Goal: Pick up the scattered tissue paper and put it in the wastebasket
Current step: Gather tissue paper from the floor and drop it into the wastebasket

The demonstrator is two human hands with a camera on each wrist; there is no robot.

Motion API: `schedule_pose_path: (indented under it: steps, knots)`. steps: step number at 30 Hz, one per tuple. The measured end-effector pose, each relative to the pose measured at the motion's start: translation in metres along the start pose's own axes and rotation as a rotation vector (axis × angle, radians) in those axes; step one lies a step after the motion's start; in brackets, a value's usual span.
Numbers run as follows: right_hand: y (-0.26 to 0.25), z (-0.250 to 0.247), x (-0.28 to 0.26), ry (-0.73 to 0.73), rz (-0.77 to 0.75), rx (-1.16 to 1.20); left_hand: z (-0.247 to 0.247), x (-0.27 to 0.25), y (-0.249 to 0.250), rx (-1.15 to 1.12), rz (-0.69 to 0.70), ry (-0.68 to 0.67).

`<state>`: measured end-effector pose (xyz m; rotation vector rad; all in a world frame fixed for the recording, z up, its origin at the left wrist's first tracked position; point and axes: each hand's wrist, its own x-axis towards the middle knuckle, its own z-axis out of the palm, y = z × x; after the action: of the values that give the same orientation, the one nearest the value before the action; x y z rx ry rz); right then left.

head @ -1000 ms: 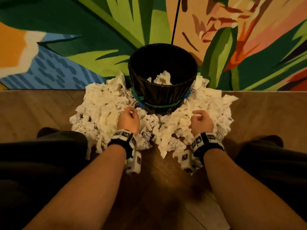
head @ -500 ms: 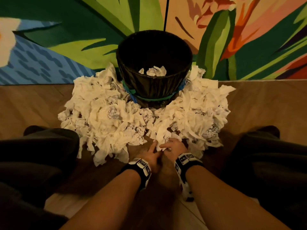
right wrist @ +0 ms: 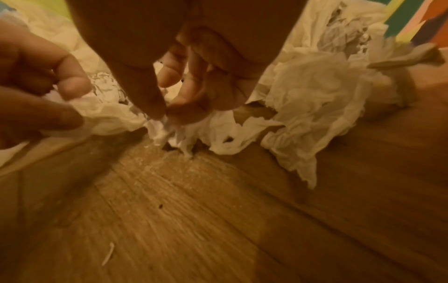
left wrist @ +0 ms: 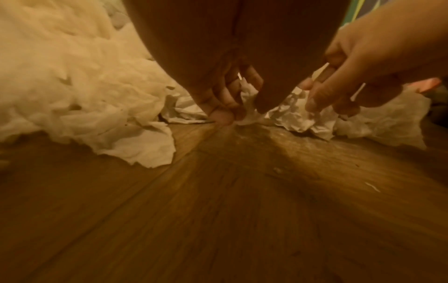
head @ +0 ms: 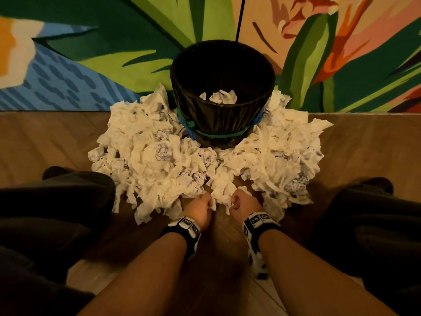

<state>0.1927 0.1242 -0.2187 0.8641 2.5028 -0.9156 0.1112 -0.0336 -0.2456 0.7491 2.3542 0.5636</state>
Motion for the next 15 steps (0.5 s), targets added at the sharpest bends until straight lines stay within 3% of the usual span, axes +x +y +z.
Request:
schedule_pose_path:
  steps: [5,10,15]
  knots:
    - [0.005,0.008,0.003,-0.016,-0.014,0.028,-0.003,-0.006,-0.01,-0.067,-0.072,0.12]
    - [0.014,0.024,0.009,-0.127,-0.09,-0.253,-0.007,-0.005,-0.017,0.066,-0.15,0.03]
    - [0.018,0.035,0.006,-0.113,-0.156,-0.274,-0.003,-0.002,-0.022,0.192,-0.18,-0.025]
